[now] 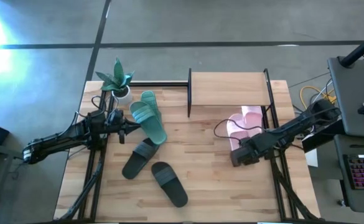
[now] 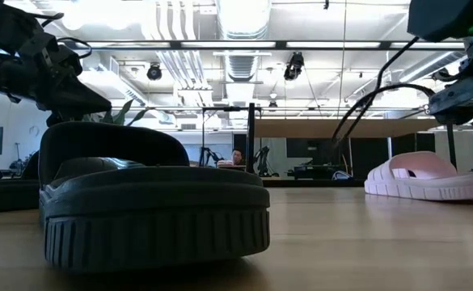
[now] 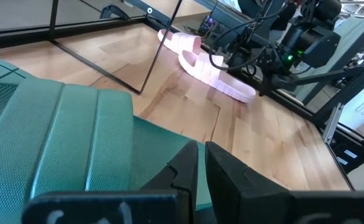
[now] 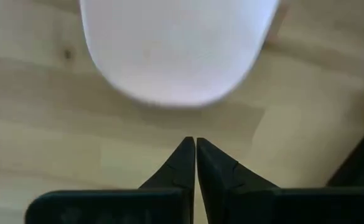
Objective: Pick and place slides into the shelf
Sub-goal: Adjust the pink slides under the shelf
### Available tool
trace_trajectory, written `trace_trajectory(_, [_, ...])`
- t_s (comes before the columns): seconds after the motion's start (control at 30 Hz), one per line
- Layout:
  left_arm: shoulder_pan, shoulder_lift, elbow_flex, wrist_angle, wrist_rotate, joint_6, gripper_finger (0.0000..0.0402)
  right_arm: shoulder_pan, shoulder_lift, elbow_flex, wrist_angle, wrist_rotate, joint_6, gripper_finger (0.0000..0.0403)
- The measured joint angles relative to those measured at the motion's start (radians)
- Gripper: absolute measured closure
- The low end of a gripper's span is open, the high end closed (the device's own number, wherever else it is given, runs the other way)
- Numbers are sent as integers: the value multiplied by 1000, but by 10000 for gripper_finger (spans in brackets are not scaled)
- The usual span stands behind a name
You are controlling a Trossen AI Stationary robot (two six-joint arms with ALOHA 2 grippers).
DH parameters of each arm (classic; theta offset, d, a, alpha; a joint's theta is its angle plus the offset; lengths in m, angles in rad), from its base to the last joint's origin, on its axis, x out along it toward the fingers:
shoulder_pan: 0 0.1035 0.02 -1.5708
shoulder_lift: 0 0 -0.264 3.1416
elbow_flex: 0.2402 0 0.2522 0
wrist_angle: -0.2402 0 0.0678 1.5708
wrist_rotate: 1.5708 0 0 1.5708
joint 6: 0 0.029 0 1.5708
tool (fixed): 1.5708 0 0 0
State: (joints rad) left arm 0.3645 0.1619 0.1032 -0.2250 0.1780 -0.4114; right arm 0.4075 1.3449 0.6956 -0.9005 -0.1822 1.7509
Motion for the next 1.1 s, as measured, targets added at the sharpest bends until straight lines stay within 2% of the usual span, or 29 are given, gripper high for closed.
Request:
trace_trajectory(0.23, [0,1,0,0,0,0,386,3,0,0,23,-13,25,394])
trace_trajectory(0.53, [0,1,0,0,0,0,386,-23,0,-17,69,165,41,394])
trace_trajectory(0.6, [0,1,0,0,0,0,386,-32,0,-30,69,227,59,394])
trace_trajectory(0.77, [0,0,0,0,0,0,386,-35,0,-48,24,467,213,394])
trace_trajectory(0.87, [0,1,0,-1,0,0,386,-35,0,-48,-18,551,279,394])
trace_trajectory(0.97, [0,1,0,0,0,0,386,-36,0,-48,-35,532,275,394])
trace_trajectory(1.1, [0,1,0,0,0,0,386,-33,-9,-31,-1,317,82,394])
